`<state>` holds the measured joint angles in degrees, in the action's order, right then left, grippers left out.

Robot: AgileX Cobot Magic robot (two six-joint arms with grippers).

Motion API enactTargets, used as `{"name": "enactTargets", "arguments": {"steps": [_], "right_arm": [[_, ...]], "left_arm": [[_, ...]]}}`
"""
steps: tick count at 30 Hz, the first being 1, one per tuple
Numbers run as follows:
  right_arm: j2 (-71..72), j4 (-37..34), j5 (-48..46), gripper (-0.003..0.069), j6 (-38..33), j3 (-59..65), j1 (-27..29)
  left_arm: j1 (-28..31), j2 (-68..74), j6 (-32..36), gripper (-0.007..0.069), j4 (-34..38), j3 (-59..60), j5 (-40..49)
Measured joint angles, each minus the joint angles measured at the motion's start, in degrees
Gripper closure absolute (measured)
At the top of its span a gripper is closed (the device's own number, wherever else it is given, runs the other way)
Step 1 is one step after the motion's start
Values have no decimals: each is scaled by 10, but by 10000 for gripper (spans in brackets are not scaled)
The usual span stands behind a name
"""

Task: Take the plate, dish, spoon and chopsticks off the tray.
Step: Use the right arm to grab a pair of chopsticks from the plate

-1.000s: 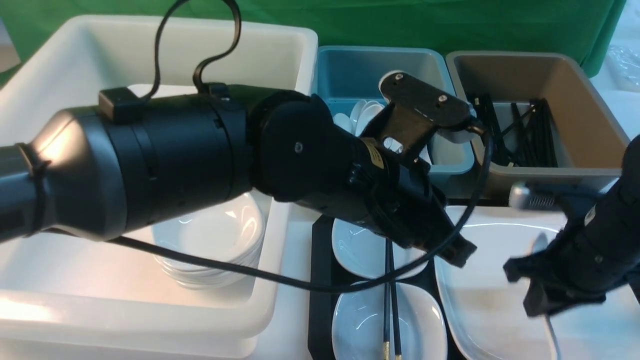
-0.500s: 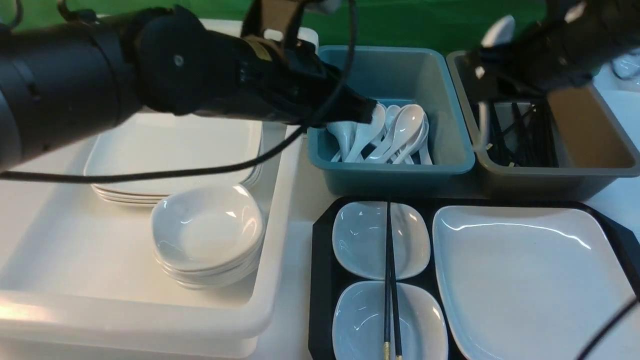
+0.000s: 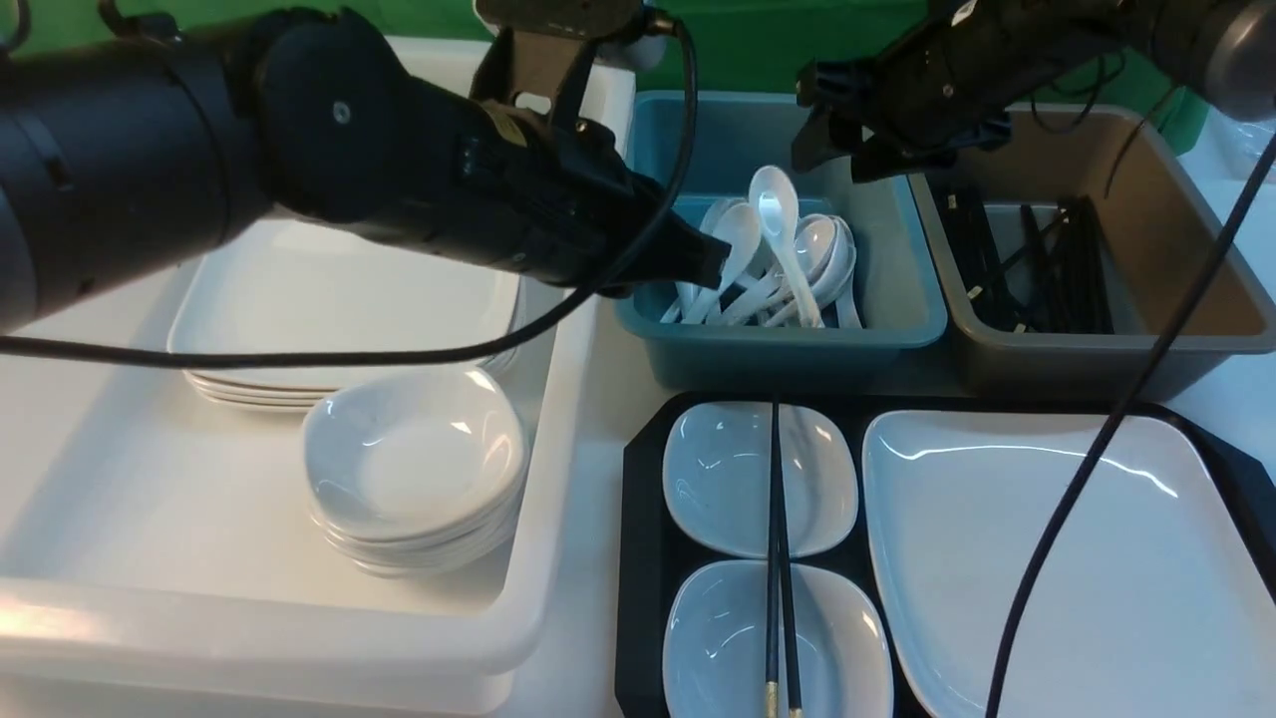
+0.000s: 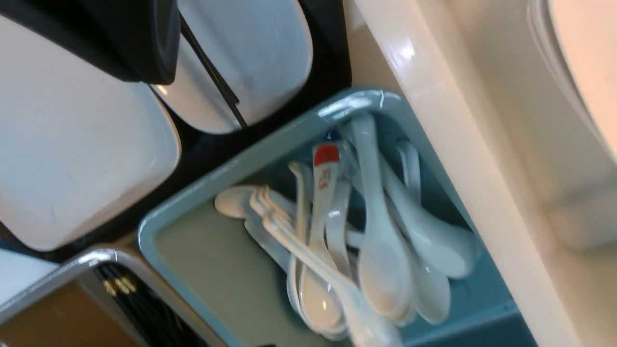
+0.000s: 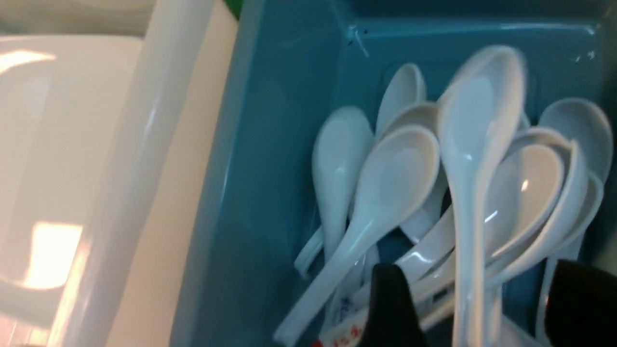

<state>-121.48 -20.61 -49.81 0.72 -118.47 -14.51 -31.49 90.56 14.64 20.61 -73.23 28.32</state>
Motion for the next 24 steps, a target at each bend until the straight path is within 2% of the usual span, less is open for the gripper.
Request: {"name": "enactTargets", "arguments": {"steps": [2, 3, 4, 5, 7, 10, 13, 15, 16, 17, 20, 21, 23, 24], "right_arm": [[10, 5, -52, 208, -11, -11, 0], [26, 21, -128, 291, -31, -19, 0], [38, 26, -150, 353, -35, -19, -1], [59, 34, -168, 461, -39, -11, -3], [93, 37, -169, 561, -40, 11, -7], [163, 39, -169, 606, -39, 79, -22], [223, 41, -168, 577, -21, 192, -53], [248, 54, -163, 517, -10, 270, -89], [250, 54, -162, 510, -7, 278, -89], [261, 77, -141, 451, 7, 345, -124], [264, 112, -65, 340, 57, 432, -173], [264, 116, -59, 334, 61, 437, -178], [261, 124, 22, 276, 103, 498, -208], [259, 125, 42, 269, 111, 509, -215]], "left_arm": [[0, -1, 0, 622, 0, 0, 9], [0, -3, 2, 622, -2, 0, 23], [0, -4, 4, 622, -2, 0, 27], [0, -9, 10, 622, -4, 0, 41], [0, -13, 18, 622, -5, 0, 58], [0, -24, 38, 622, -15, 0, 109], [0, -29, 59, 622, -22, 0, 178], [0, -30, 66, 622, -24, 0, 216], [0, -30, 68, 622, -25, 0, 223], [0, -30, 77, 622, -26, 0, 243], [0, -31, 93, 622, -28, 4, 265], [0, -32, 94, 622, -28, 4, 266], [0, -33, 96, 622, -29, 17, 267], [0, -33, 98, 622, -29, 22, 267]]}}
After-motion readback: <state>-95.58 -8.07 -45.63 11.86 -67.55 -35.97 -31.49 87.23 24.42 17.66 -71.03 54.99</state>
